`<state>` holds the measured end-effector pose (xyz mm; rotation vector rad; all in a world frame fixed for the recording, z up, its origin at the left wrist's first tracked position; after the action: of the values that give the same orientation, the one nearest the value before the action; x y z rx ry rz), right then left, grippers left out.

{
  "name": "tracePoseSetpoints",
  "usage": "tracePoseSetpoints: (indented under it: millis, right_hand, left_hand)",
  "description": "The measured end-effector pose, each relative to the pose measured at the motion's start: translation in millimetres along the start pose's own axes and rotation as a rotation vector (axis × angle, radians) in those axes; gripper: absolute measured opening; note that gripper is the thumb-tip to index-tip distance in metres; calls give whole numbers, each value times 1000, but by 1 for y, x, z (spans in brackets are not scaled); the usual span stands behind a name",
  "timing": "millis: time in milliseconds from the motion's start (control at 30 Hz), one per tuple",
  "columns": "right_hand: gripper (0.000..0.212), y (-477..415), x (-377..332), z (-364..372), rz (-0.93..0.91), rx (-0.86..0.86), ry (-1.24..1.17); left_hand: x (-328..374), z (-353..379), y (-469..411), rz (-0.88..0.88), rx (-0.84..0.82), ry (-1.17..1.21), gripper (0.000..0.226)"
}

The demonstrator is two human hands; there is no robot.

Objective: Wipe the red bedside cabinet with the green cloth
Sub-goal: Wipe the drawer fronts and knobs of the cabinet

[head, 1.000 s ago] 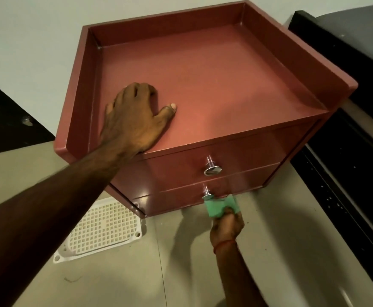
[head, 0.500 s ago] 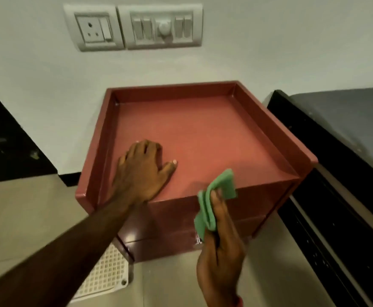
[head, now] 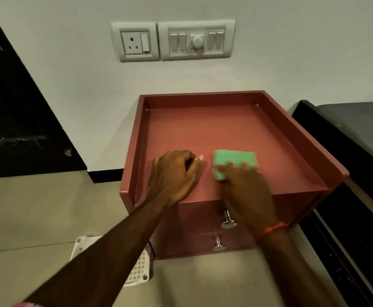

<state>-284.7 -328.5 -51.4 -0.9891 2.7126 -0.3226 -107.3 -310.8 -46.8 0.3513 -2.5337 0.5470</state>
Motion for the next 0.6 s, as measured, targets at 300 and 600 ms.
tracePoseSetpoints:
  millis: [300, 600]
  right_hand:
    - [51, -26, 31, -7, -270, -180, -342]
    - [35, -106, -37, 6, -10, -106, -396]
  left_hand:
    - [-5, -8, 3, -14, 109, 233, 51]
    - [20, -19, 33, 124, 156, 112, 59]
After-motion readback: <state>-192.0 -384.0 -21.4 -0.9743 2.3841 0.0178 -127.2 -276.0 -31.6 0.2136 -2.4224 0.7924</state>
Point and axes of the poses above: each hand's wrist, its own y-axis away from the middle knuckle, its own z-axis out of the palm, x = y × z, the point moved 4 cm from there along -y, towards the middle knuckle, and after that the axes turned 8 degrees about -z, right-handed, at the moved point
